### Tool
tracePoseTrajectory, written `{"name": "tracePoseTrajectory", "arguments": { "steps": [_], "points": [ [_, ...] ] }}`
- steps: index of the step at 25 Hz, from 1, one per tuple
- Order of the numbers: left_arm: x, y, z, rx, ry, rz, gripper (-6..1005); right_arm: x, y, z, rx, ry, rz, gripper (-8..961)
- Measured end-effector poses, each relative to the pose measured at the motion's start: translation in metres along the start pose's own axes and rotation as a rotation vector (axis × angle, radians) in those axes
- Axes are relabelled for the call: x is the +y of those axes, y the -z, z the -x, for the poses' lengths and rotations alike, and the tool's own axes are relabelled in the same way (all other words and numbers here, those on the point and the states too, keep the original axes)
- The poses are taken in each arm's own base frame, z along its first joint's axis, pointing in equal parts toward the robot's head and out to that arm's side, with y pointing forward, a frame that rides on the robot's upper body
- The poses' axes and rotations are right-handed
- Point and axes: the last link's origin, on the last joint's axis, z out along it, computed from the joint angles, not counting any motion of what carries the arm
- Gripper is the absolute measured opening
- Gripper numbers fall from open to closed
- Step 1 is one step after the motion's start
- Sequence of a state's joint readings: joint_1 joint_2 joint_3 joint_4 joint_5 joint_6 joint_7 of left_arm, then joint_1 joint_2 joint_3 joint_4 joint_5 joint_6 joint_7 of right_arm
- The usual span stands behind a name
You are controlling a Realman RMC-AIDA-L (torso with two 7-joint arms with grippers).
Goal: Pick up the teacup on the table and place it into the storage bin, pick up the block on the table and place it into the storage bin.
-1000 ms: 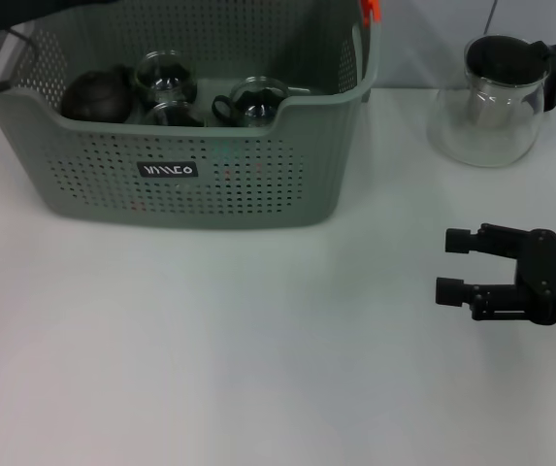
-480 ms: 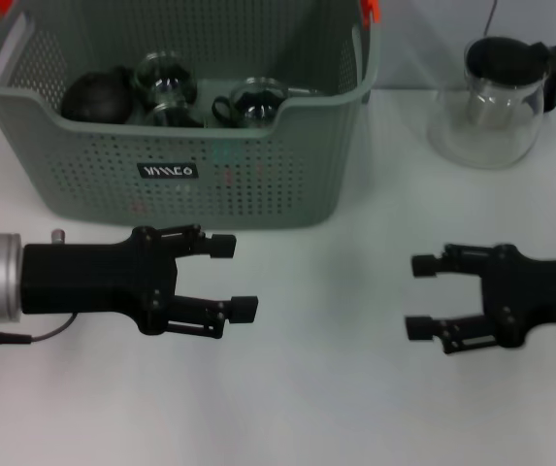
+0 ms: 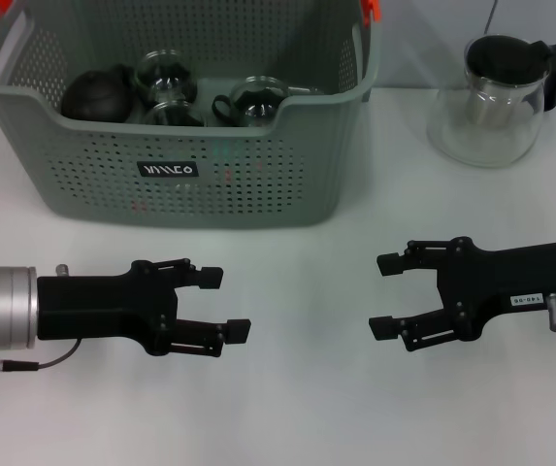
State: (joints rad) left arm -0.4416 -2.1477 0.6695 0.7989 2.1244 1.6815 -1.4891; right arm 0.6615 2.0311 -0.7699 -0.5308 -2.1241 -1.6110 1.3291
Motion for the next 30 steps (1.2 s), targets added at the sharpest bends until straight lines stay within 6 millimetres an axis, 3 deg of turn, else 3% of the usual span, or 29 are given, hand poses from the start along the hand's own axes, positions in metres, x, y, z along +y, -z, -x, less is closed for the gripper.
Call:
{"name": "tracePoseTrajectory", "arguments": {
  "steps": [30],
  "points": [
    [-0.006,-0.0037,0.0036,-0.002,-0.009,-0.04,922,-0.0019,0.006,-0.0012,-0.003,-0.068,-0.019,945]
  ]
}}
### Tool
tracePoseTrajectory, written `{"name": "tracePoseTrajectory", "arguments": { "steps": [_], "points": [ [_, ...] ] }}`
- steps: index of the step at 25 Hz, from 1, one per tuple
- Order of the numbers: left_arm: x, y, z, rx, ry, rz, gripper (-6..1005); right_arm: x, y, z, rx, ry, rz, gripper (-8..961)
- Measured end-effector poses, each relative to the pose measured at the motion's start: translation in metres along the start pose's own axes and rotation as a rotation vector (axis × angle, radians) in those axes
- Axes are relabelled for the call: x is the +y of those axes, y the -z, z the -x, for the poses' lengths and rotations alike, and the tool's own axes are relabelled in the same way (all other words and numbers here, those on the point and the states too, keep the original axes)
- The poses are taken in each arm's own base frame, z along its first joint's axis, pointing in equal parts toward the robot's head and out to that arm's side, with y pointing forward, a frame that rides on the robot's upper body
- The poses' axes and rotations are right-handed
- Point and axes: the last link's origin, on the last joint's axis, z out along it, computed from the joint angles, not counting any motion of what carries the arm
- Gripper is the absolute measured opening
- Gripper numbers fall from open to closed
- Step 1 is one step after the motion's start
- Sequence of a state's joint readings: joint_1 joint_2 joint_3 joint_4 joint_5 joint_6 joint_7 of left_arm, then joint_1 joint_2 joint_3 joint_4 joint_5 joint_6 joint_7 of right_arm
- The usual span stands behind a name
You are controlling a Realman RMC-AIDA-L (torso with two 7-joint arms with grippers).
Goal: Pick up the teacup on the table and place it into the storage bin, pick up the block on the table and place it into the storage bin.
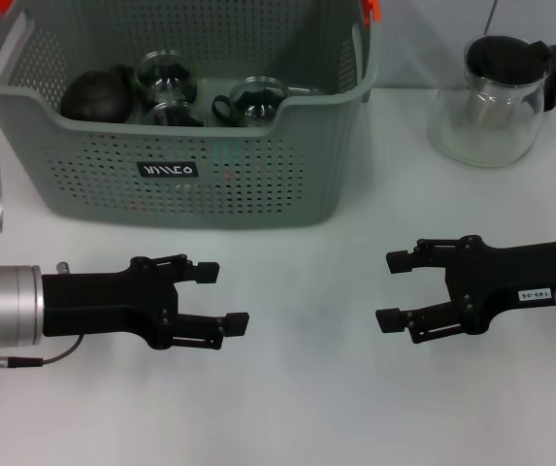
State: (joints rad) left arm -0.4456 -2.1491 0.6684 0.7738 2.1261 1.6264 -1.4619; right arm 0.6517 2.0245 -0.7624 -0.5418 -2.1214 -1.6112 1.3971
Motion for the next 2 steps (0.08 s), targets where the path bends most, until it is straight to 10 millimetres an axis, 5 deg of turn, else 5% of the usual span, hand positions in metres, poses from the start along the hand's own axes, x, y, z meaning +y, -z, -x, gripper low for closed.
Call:
{"name": "tracePoseTrajectory", "arguments": {
  "steps": [2],
  "points": [
    [0.0001,-0.0003,0.0002,0.0,0.0,0.001,921,-0.0001,0.0,0.0,0.0,0.0,-0.001,945]
  ]
}}
